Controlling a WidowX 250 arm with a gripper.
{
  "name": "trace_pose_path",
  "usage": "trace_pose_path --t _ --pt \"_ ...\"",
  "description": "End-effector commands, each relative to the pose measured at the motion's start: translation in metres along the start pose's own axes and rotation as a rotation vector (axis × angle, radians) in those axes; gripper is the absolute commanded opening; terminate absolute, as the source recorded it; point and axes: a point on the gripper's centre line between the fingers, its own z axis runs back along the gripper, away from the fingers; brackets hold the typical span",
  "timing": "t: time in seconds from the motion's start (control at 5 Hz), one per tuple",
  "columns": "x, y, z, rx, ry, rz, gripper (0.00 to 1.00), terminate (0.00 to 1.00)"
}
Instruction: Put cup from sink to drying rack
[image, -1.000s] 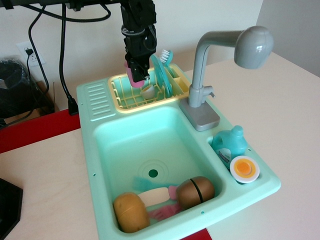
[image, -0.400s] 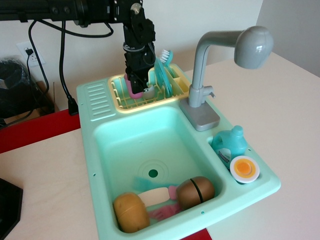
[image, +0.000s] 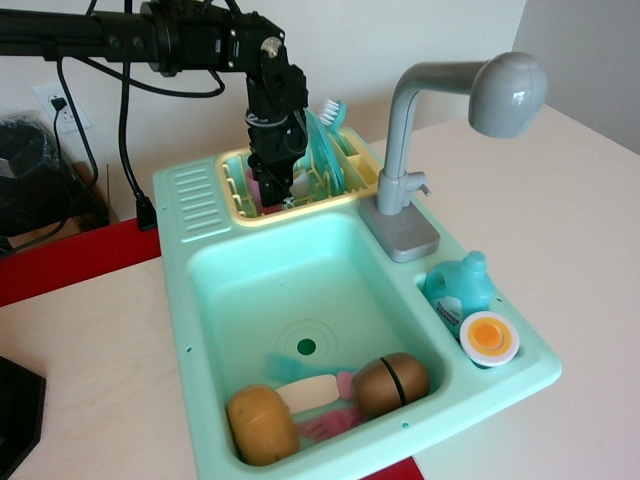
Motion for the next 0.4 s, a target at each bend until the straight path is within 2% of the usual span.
trace_pose_path --t 0.0,0.2 --pt "0.003 0.002 0.023 0.016 -0.066 0.0 1.0 0.0" --pt "0.007 -0.002 0.051 0.032 -0.133 -0.014 1.0 1.0"
